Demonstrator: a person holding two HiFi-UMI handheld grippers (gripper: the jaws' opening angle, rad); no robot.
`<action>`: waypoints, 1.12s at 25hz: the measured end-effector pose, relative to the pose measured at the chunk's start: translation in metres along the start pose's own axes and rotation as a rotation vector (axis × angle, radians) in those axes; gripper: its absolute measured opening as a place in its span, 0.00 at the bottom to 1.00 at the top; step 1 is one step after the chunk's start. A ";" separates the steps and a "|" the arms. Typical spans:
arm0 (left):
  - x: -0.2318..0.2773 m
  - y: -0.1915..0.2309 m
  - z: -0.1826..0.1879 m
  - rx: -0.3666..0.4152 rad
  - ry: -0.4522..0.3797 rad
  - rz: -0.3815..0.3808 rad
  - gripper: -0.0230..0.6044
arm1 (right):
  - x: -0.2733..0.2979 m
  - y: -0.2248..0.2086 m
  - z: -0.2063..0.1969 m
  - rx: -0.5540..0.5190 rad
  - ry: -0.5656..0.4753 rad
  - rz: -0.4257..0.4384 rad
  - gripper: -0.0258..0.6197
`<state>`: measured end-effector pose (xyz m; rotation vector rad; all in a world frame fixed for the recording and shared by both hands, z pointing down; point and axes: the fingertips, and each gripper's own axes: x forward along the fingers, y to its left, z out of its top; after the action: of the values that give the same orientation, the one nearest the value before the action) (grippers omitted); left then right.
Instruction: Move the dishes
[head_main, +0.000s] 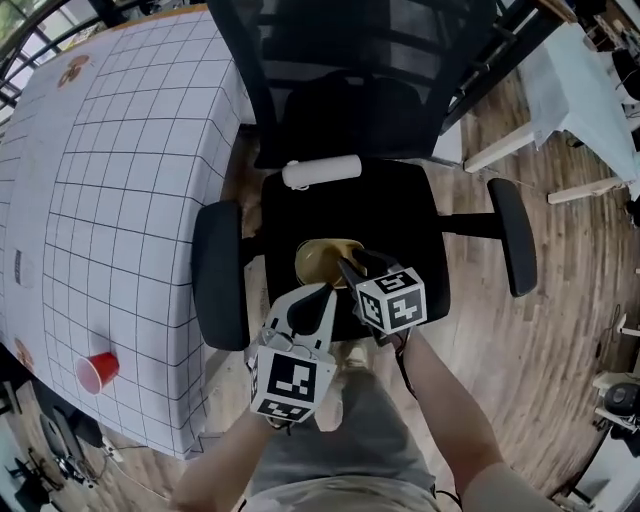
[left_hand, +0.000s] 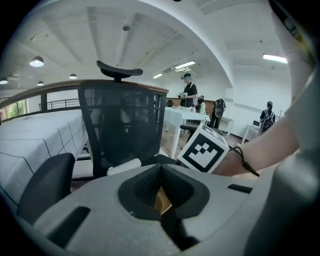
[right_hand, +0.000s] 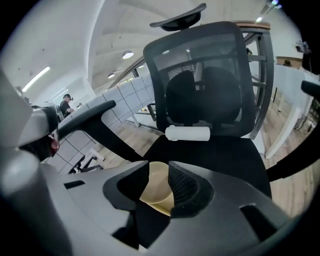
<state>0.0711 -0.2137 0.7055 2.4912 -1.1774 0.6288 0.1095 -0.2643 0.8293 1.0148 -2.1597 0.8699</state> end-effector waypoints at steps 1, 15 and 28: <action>0.005 -0.003 -0.009 -0.014 0.015 -0.006 0.06 | 0.008 -0.004 -0.007 0.002 0.014 -0.006 0.21; 0.038 0.017 -0.094 -0.200 0.094 -0.005 0.06 | 0.079 -0.036 -0.077 0.004 0.168 -0.044 0.22; 0.022 0.001 -0.078 -0.330 0.053 -0.066 0.06 | 0.064 -0.033 -0.068 0.015 0.120 -0.134 0.09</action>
<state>0.0631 -0.1933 0.7838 2.2121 -1.0764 0.4396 0.1183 -0.2561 0.9276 1.0736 -1.9644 0.8620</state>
